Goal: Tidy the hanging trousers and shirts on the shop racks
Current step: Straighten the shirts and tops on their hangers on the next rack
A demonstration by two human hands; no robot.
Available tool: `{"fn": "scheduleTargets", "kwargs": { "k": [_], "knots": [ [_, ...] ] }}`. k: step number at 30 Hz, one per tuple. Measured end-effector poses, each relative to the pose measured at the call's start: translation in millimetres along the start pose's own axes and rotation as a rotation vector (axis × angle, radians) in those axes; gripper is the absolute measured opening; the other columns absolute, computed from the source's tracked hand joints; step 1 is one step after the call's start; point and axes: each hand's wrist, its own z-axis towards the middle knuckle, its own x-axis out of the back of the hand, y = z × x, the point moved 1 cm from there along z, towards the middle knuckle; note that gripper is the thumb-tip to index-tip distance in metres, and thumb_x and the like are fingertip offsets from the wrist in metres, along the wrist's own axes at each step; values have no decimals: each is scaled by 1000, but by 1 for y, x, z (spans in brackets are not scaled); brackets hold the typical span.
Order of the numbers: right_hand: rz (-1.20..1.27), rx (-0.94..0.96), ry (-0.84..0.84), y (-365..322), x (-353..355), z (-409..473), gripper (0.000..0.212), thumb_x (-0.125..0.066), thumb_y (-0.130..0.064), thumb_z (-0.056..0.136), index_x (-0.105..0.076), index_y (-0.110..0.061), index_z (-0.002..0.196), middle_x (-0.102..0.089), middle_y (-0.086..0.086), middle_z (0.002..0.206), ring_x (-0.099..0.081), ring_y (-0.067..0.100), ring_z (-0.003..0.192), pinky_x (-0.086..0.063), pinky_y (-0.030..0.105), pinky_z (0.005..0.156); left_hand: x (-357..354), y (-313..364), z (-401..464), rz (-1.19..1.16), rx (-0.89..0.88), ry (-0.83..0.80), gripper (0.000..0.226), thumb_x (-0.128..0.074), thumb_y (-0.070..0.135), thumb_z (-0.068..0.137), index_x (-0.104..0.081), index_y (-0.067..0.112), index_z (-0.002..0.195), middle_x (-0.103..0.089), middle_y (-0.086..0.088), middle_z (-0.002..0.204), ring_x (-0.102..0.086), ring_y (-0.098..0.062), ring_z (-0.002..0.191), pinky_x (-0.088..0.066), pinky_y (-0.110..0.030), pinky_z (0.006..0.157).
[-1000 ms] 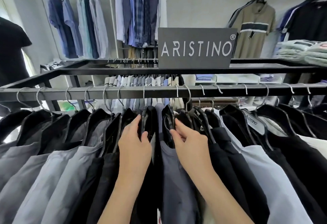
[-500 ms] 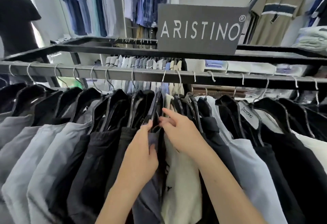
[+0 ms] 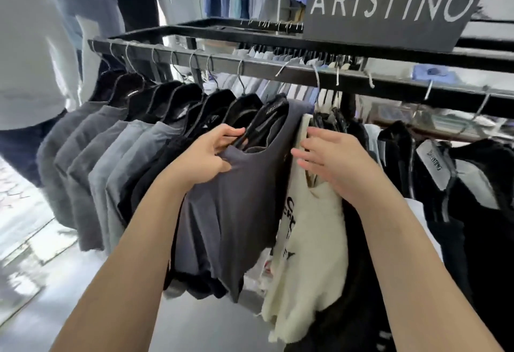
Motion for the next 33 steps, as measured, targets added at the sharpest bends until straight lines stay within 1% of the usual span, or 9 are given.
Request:
{"fn": "scheduleTargets", "kwargs": {
  "k": [2,4,6,8,12,17,23,27,33],
  "knots": [
    [-1,6,-36,-1,2,-2,44,-30,3,104,-28,3,148,-59,13,101,-71,25,79,-56,20,58,0,2,-1,-4,15,16,72,-49,-28,72,-54,24,122,-56,8,132,-51,-3,124,-47,-36,95],
    [-32,23,-49,-1,5,-3,45,-28,6,103,-28,4,148,-56,22,124,-69,32,93,-57,21,64,-1,4,-4,3,34,32,74,-49,-27,72,-54,23,126,-59,6,129,-56,-1,119,-50,-40,93],
    [-57,38,-17,-1,5,-4,45,-34,7,101,-31,4,146,-55,25,127,-58,42,117,-57,26,74,-4,7,-7,8,45,48,71,-48,-28,74,-52,19,128,-60,7,120,-57,14,106,-54,-18,81],
    [-152,71,41,0,3,-5,46,-44,4,99,-38,1,144,-59,17,119,-62,35,115,-58,33,86,-8,9,-9,33,40,68,66,-51,-26,78,-52,19,126,-59,13,111,-56,23,97,-49,-6,70],
    [-226,106,81,2,-3,-5,48,-48,-1,98,-40,-3,145,-55,17,134,-67,25,109,-55,31,91,-14,10,-7,34,7,214,60,-56,-14,80,-60,31,120,-71,2,107,-66,-3,102,-55,-26,85],
    [-263,110,111,7,-7,1,51,-50,-4,97,-39,-7,146,-54,17,136,-68,20,105,-56,30,89,-28,35,15,125,-20,345,50,-56,0,82,-56,20,128,-73,1,107,-66,-5,102,-51,-28,95],
    [-444,151,191,16,-9,7,55,-56,-14,92,-43,-16,146,-70,-13,71,-72,13,92,-55,37,94,-51,49,37,279,22,353,49,-52,4,84,-56,8,133,-63,-11,128,-57,-21,122,-38,-16,96],
    [-510,143,216,16,-10,6,60,-56,-21,88,-41,-17,147,-70,-15,63,-73,15,89,-56,41,92,-79,27,18,227,59,354,47,-49,-2,83,-59,7,128,-67,-13,116,-61,-26,110,-37,-7,77],
    [-828,207,219,17,-17,-1,62,-49,-27,91,-32,-25,151,-66,-12,120,-60,13,94,-50,28,87,-93,-40,-40,11,178,422,56,-51,-6,85,-54,20,135,-67,3,117,-59,5,93,-41,3,72]
  ]
}}
